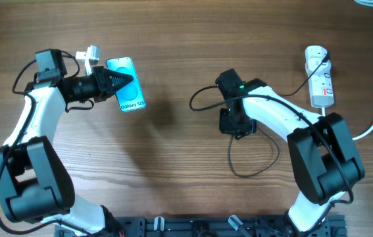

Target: Plug charger to phone and switch on socket

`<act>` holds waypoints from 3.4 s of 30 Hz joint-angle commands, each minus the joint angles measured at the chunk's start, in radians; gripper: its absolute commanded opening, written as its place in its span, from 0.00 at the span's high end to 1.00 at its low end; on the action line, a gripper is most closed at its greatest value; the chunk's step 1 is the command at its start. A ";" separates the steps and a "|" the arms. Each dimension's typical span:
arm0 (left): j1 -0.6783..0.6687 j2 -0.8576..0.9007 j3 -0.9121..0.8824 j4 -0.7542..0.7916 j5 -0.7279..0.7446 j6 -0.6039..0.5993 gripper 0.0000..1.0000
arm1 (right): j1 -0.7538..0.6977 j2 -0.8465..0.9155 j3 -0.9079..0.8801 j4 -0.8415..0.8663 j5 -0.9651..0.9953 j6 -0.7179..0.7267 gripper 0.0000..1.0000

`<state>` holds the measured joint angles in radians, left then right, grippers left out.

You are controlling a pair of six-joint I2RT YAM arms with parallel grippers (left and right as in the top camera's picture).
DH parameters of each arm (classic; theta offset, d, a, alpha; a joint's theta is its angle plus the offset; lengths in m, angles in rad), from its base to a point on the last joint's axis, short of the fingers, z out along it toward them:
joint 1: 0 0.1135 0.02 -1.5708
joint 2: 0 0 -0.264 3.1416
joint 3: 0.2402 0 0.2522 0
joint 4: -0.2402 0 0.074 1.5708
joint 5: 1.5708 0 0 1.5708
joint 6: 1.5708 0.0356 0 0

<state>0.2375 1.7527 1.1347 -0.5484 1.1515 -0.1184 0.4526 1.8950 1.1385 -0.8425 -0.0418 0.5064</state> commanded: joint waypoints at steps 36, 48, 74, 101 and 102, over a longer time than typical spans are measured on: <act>0.000 -0.017 -0.003 0.126 0.425 -0.100 0.91 | 0.182 -0.003 -0.035 1.233 -1.188 0.122 0.96; -0.045 -0.017 -0.003 0.127 0.425 -0.100 0.96 | 0.203 -0.003 -0.035 1.273 -1.176 0.123 0.96; -0.050 -0.017 -0.003 0.152 0.422 -0.099 0.96 | 0.181 -0.003 -0.035 1.272 -1.210 0.180 0.96; -0.051 -0.017 -0.003 0.156 0.396 -0.099 0.96 | 0.161 -0.003 -0.035 1.236 -1.253 0.121 0.96; -0.051 -0.017 -0.003 0.156 0.396 -0.099 0.96 | 0.161 -0.003 -0.035 1.236 -1.254 0.121 0.96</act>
<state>0.1917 1.7527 1.1328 -0.3954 1.5272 -0.2230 0.6163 1.8980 1.1000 0.3832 -1.2583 0.6498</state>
